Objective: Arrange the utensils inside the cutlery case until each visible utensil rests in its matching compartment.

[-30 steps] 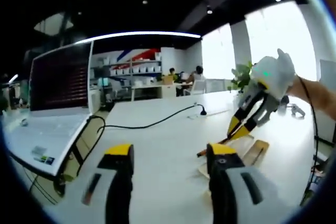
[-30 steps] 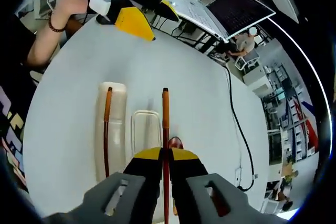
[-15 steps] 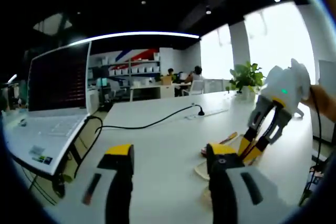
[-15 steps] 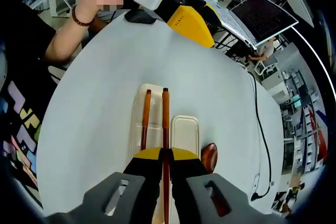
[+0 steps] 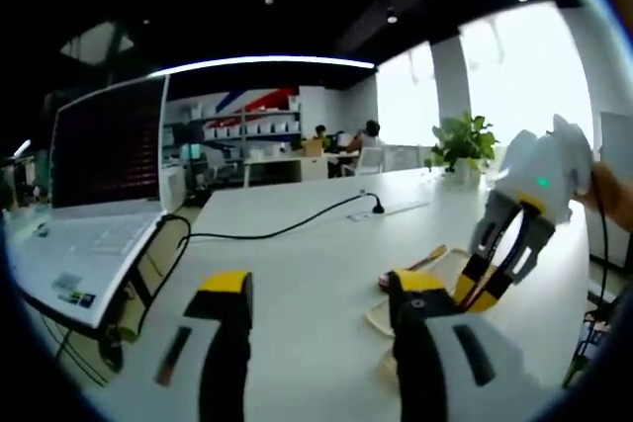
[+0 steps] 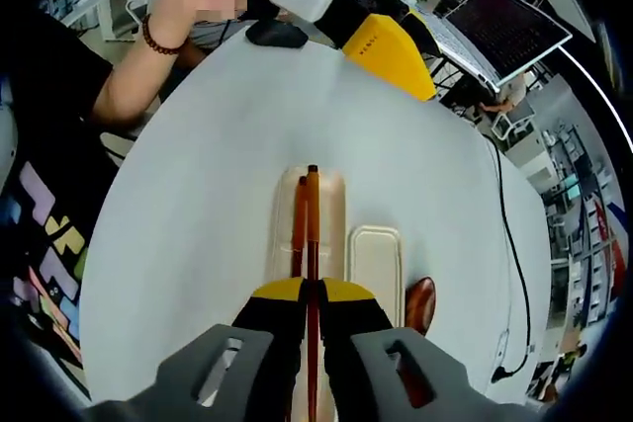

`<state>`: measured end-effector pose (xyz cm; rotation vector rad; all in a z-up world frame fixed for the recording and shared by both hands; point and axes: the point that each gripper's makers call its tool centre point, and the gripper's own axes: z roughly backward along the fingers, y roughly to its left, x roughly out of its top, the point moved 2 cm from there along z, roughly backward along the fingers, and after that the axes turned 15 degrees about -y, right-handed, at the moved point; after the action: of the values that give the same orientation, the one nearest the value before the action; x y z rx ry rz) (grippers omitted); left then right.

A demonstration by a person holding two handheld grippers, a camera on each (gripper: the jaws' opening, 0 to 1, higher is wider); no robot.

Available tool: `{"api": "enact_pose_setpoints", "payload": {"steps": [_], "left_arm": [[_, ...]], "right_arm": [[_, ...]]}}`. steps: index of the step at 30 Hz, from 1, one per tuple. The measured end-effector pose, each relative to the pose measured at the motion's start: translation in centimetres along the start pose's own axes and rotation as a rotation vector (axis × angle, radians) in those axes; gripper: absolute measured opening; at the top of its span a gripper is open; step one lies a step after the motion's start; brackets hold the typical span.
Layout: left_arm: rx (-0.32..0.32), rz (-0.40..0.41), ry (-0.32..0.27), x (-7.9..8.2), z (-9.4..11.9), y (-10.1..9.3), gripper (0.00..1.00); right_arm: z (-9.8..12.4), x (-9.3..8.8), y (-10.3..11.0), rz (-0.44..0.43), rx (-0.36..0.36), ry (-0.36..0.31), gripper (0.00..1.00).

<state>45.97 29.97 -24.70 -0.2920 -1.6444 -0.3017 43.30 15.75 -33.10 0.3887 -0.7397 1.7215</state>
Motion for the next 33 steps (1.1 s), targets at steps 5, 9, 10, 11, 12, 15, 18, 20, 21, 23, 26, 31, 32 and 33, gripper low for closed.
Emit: {"api": "enact_pose_setpoints", "payload": {"steps": [5,9,10,11,12,15,18,20,21,23,26,31,32,33], "left_arm": [[-0.005,0.001,0.007,-0.1,-0.1,-0.2,0.58],[-0.008,-0.004,0.013,-0.2,-0.2,-0.4,0.58],[-0.008,-0.005,0.014,-0.2,-0.2,-0.4,0.58],[-0.008,-0.004,0.014,-0.2,-0.2,-0.4,0.58],[-0.009,-0.002,0.014,-0.2,-0.2,-0.4,0.58],[-0.01,-0.004,0.017,-0.3,-0.3,-0.5,0.58],[-0.014,-0.004,0.02,-0.3,-0.4,-0.6,0.58],[-0.014,-0.004,0.022,-0.4,-0.4,-0.6,0.58],[-0.015,-0.004,0.024,-0.4,-0.4,-0.6,0.58],[-0.015,-0.004,0.025,-0.4,-0.4,-0.6,0.58],[-0.014,-0.004,0.026,-0.5,-0.5,-0.5,0.58],[-0.022,-0.005,0.032,-0.6,-0.6,-0.6,0.58],[-0.029,-0.002,0.036,-0.7,-0.6,-0.6,0.58],[-0.031,-0.001,0.037,-0.8,-0.7,-0.7,0.58]], "right_arm": [[-0.2,-0.4,0.3,-0.051,0.003,0.0,0.03],[-0.2,-0.6,0.2,-0.047,-0.004,-0.002,0.03],[-0.3,-0.6,0.2,-0.061,-0.002,-0.002,0.03],[-0.3,-0.8,0.5,-0.113,0.001,0.007,0.03],[-0.3,-0.8,0.4,-0.11,0.006,0.012,0.03],[-0.4,-0.8,0.3,-0.083,0.004,0.007,0.03],[-0.4,-0.5,0.3,-0.089,0.002,-0.007,0.03],[-0.5,-0.4,0.3,-0.087,0.003,-0.009,0.03],[-0.5,-0.4,0.3,-0.092,-0.001,-0.011,0.03],[-0.5,-0.4,0.4,-0.09,0.003,-0.007,0.04],[-0.5,-0.5,0.3,-0.083,0.0,0.0,0.05],[-0.1,-0.8,0.1,-0.065,-0.007,-0.003,0.05],[0.1,-0.3,-0.4,-0.034,-0.032,-0.032,0.05],[0.3,0.0,-0.6,-0.038,-0.042,-0.046,0.05]]}}
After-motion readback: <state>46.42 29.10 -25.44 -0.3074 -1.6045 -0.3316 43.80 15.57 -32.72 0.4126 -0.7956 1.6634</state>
